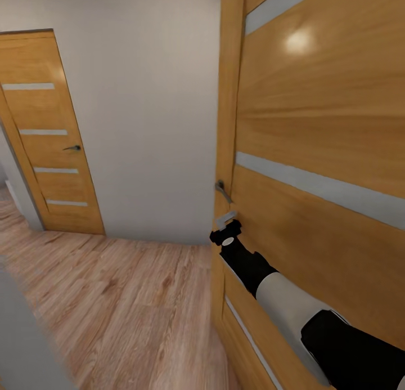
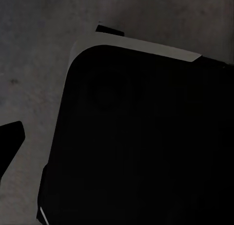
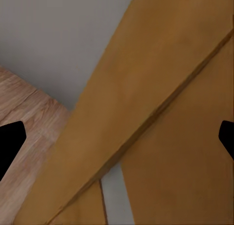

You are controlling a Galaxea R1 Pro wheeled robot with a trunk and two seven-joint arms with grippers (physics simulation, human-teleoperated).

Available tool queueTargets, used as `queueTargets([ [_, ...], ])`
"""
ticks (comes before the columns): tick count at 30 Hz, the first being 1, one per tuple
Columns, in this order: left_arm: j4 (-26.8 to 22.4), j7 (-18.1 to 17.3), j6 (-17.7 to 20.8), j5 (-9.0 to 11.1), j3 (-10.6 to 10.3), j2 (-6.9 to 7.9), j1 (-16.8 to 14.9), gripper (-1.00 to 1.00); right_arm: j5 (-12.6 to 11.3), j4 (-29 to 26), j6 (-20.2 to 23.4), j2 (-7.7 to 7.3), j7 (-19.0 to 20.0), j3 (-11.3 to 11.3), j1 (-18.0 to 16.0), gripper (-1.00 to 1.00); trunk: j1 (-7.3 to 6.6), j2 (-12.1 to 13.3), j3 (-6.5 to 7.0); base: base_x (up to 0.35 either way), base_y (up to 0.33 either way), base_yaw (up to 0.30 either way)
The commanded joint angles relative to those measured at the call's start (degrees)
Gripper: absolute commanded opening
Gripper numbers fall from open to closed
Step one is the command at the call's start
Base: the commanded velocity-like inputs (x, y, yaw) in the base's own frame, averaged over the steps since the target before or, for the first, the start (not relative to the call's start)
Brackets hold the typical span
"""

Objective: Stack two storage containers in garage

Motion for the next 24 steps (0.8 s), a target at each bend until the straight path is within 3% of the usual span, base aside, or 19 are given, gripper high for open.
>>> queueTargets([
  [1, -0.04, -0.02, -0.12, 0.29, -0.01, -0.01, 0.01, 1.0, 0.7, 0.01, 0.59, 0.0, -0.44, 0.11, -0.07, 1.0, 0.03, -0.02, -0.05, 0.321, 0.0, 0.0],
  [11, -0.04, -0.01, -0.17, 0.32, 0.0, -0.01, 0.0, 1.0, 0.71, 0.13, 0.59, 0.0, -0.46, -0.2, -0.07, 1.0, 0.03, -0.02, -0.05, 0.295, 0.0, 0.0],
  [20, -0.13, 0.04, -0.21, 0.55, 0.25, -0.01, 0.01, 1.0, 0.76, 0.27, 0.32, 0.0, -0.48, -0.32, -0.07, 1.0, 0.03, -0.02, -0.05, 0.039, 0.0, 0.0],
  [24, -0.13, 0.05, -0.21, 0.62, 0.26, -0.01, 0.0, 1.0, 0.79, 4.32, -3.18, 0.0, -0.49, -0.57, -0.07, 1.0, 0.03, -0.02, -0.05, 0.0, 0.0, 0.0],
])
